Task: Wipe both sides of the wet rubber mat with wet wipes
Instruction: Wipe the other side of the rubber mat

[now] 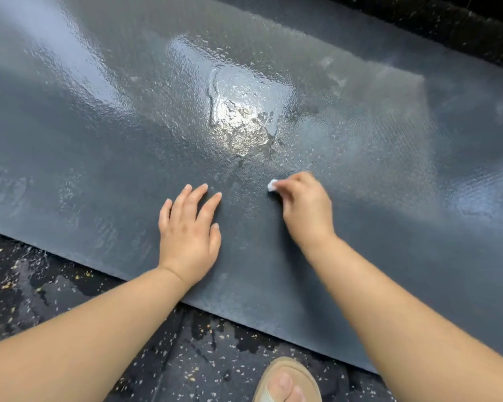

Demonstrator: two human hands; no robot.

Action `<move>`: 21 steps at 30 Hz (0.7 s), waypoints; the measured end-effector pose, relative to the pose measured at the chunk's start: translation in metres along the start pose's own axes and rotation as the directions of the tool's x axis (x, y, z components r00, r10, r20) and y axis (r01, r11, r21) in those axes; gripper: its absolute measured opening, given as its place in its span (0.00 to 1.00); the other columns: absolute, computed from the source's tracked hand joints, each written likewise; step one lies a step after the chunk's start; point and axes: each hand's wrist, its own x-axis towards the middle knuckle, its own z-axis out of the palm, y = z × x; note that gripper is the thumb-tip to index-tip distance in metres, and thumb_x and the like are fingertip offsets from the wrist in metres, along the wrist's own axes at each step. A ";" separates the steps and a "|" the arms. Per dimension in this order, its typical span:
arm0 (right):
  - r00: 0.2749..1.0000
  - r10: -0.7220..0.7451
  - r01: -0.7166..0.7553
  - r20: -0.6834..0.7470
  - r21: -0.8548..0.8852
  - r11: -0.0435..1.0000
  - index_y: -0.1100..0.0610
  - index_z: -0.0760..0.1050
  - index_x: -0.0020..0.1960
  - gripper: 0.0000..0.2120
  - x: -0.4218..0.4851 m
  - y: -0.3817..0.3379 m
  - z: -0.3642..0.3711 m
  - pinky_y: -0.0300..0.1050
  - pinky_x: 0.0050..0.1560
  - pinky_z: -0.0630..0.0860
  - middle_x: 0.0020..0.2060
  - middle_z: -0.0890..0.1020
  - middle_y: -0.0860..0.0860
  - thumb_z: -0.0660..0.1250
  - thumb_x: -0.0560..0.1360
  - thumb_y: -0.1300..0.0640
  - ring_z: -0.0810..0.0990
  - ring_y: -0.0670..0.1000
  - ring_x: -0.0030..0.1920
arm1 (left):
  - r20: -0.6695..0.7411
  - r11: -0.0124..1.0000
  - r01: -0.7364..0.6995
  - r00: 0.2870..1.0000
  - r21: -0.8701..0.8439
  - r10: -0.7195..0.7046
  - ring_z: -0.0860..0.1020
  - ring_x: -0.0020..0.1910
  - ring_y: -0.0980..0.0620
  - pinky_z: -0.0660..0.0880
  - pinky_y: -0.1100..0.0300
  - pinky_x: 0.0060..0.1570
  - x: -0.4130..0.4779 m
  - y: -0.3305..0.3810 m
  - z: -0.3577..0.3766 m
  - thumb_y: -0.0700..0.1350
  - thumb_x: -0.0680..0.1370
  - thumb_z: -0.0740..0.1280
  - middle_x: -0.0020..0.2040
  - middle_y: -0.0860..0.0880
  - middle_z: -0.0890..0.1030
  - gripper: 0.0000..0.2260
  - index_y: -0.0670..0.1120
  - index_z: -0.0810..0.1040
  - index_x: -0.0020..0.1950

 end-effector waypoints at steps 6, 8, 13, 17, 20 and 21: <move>0.890 -0.312 0.246 0.333 0.225 0.943 0.53 0.83 0.45 0.07 -0.069 -0.028 0.008 0.45 0.41 0.76 0.40 0.79 0.52 0.69 0.72 0.62 0.78 0.55 0.40 | 0.024 0.999 -0.007 1.000 0.047 0.006 0.68 0.69 0.39 0.60 0.40 0.66 0.004 -0.011 0.005 0.49 0.75 0.53 0.68 0.41 0.73 0.24 0.42 0.75 0.66; 0.945 -0.249 0.199 0.211 0.234 0.952 0.55 0.83 0.45 0.07 -0.031 -0.016 -0.005 0.39 0.47 0.71 0.40 0.80 0.54 0.68 0.72 0.64 0.79 0.55 0.43 | 0.026 0.998 -0.019 1.000 0.061 0.017 0.68 0.69 0.39 0.60 0.41 0.66 0.004 -0.012 0.005 0.50 0.75 0.53 0.68 0.41 0.73 0.24 0.42 0.75 0.66; 0.996 0.062 -0.061 -0.062 0.018 0.998 0.59 0.81 0.54 0.09 0.089 0.022 -0.024 0.32 0.52 0.63 0.51 0.78 0.59 0.65 0.76 0.61 0.76 0.56 0.53 | 0.032 0.996 -0.018 0.999 0.082 0.016 0.68 0.69 0.39 0.61 0.40 0.66 0.004 -0.010 0.005 0.49 0.76 0.52 0.68 0.41 0.72 0.24 0.42 0.74 0.67; 0.999 0.026 -0.028 -0.043 -0.061 0.998 0.60 0.81 0.52 0.09 0.089 0.014 -0.006 0.39 0.54 0.66 0.49 0.79 0.60 0.64 0.76 0.63 0.76 0.58 0.53 | 0.038 0.995 -0.022 0.999 0.096 0.018 0.68 0.69 0.39 0.61 0.39 0.66 0.004 -0.008 0.006 0.49 0.76 0.52 0.68 0.41 0.72 0.24 0.42 0.74 0.67; 0.987 -0.157 0.156 0.027 0.026 0.987 0.59 0.83 0.45 0.06 0.028 -0.014 0.012 0.46 0.46 0.73 0.41 0.79 0.58 0.68 0.72 0.66 0.77 0.59 0.43 | 0.025 0.995 -0.018 1.000 0.102 0.016 0.69 0.68 0.38 0.62 0.39 0.66 0.004 -0.008 0.006 0.49 0.76 0.52 0.68 0.41 0.73 0.24 0.42 0.74 0.67; 0.973 -0.221 0.217 0.064 0.056 0.975 0.58 0.83 0.43 0.07 0.007 -0.020 0.015 0.46 0.43 0.74 0.39 0.79 0.57 0.69 0.71 0.67 0.77 0.59 0.41 | 0.024 0.994 -0.019 1.000 0.104 0.016 0.69 0.68 0.38 0.62 0.39 0.66 0.004 -0.008 0.007 0.49 0.76 0.52 0.68 0.41 0.73 0.24 0.42 0.74 0.67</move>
